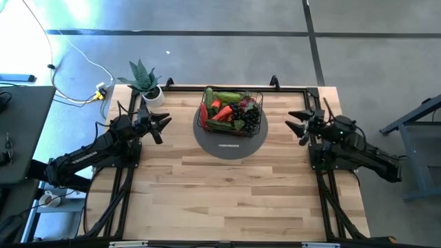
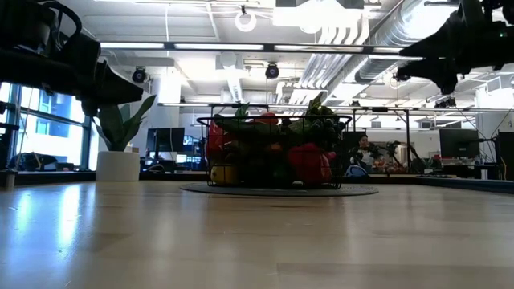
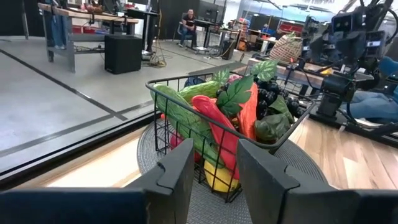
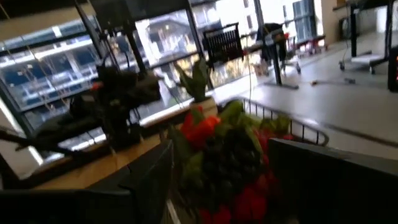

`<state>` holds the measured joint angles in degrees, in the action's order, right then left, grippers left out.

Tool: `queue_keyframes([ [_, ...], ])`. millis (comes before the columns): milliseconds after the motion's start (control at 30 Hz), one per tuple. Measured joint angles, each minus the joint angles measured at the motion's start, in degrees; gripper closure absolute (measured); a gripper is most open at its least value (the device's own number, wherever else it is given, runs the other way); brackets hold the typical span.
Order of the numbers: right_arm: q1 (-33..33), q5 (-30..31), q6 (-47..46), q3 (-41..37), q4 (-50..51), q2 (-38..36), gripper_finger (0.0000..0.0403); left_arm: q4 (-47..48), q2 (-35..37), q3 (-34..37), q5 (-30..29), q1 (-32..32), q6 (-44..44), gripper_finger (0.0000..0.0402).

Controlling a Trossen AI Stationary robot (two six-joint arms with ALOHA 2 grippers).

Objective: Build produce basket
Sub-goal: Return to Home Position

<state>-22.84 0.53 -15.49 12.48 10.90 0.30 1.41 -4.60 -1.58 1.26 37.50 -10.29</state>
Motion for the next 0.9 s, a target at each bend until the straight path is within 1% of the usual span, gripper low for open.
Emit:
queue_keyframes([
  [167,0.01,-2.37,0.72,-0.01,3.75,0.0,0.016,0.0,0.0,0.0,0.0,0.0,0.0,0.0292],
  [367,0.01,-2.7,0.98,-0.21,4.23,-0.01,0.016,0.01,0.0,-0.02,0.0,0.0,-0.02,0.0292],
  [467,0.01,-2.97,0.64,-2.08,3.52,-0.02,0.016,0.02,0.0,-0.02,0.0,0.0,0.0,0.0292],
  [633,0.02,-5.79,-1.64,-6.6,1.81,-0.02,0.016,0.02,0.0,-0.04,-0.01,0.0,-0.02,0.0292],
  [767,0.01,-5.53,-2.19,-7.6,1.29,0.28,0.016,0.02,0.0,-0.04,0.0,0.0,-0.02,0.0292],
  [900,0.01,-2.36,-2.88,-7.54,1.95,0.52,0.016,0.02,0.0,-0.04,-0.08,0.0,-0.02,0.0292],
])
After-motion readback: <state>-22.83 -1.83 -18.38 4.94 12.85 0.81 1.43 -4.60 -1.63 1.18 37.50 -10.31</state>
